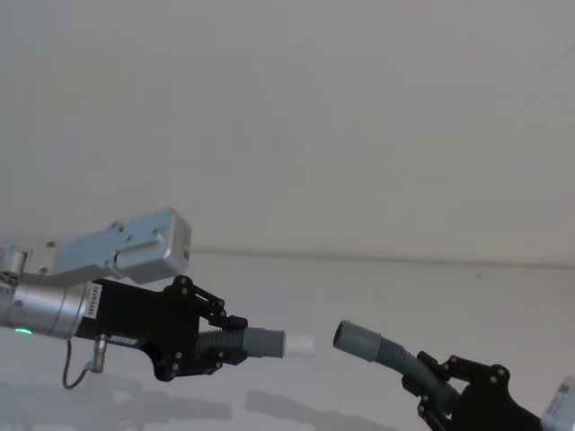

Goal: Use both hands to pick up one end of the pipe from the table, align the ends, and insert them.

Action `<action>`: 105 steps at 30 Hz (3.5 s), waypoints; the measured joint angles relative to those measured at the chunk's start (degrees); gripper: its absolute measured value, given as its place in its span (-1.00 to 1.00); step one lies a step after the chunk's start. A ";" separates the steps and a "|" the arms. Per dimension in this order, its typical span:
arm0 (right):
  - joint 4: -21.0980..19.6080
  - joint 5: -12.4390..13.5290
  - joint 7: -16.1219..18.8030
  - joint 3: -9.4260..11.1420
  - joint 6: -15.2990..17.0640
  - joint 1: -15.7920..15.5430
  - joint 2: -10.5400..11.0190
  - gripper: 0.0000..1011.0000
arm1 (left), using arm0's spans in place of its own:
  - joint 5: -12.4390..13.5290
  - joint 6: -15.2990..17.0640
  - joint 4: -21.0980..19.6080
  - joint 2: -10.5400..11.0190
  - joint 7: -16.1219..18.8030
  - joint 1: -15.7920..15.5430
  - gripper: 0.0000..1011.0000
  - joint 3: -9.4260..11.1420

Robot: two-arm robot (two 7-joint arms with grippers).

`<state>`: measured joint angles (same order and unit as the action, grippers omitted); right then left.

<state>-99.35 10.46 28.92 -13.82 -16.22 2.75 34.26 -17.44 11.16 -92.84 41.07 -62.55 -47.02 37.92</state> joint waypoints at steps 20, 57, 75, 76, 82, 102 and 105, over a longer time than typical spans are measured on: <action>-2.69 -9.70 -6.61 -0.53 3.31 -0.74 -1.98 -0.49 | 0.38 1.68 -2.05 0.30 0.97 -1.69 -0.40 1.18; -4.09 -11.47 -4.50 1.35 -0.28 -2.37 0.16 -0.49 | 1.20 -0.42 1.42 -0.10 0.84 -4.44 -0.40 3.94; -5.39 -10.99 -3.92 0.91 0.36 -2.99 0.48 -0.49 | 1.86 -1.76 2.47 -0.65 1.74 -5.35 -0.40 5.23; -5.40 -10.96 -3.92 0.88 0.49 -2.95 0.45 -0.49 | 1.82 -1.89 2.60 -0.72 1.74 -5.40 -0.40 5.36; -5.43 -10.72 -3.93 0.56 1.72 -2.44 0.08 -0.49 | 1.56 -2.27 3.03 -0.89 1.74 -5.50 -0.40 5.72; -4.29 -10.22 -4.20 -0.62 4.63 -0.22 -1.02 -0.49 | 0.66 -3.16 4.32 -0.93 1.53 -6.20 -0.40 6.74; -4.09 -10.20 -4.11 -0.78 4.61 0.02 -1.03 -0.49 | 0.63 -3.33 4.64 -1.02 1.39 -6.39 -0.40 6.91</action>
<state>-103.44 0.26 24.81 -14.61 -11.62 2.77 33.23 -16.81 7.83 -88.21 40.05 -61.16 -53.41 44.83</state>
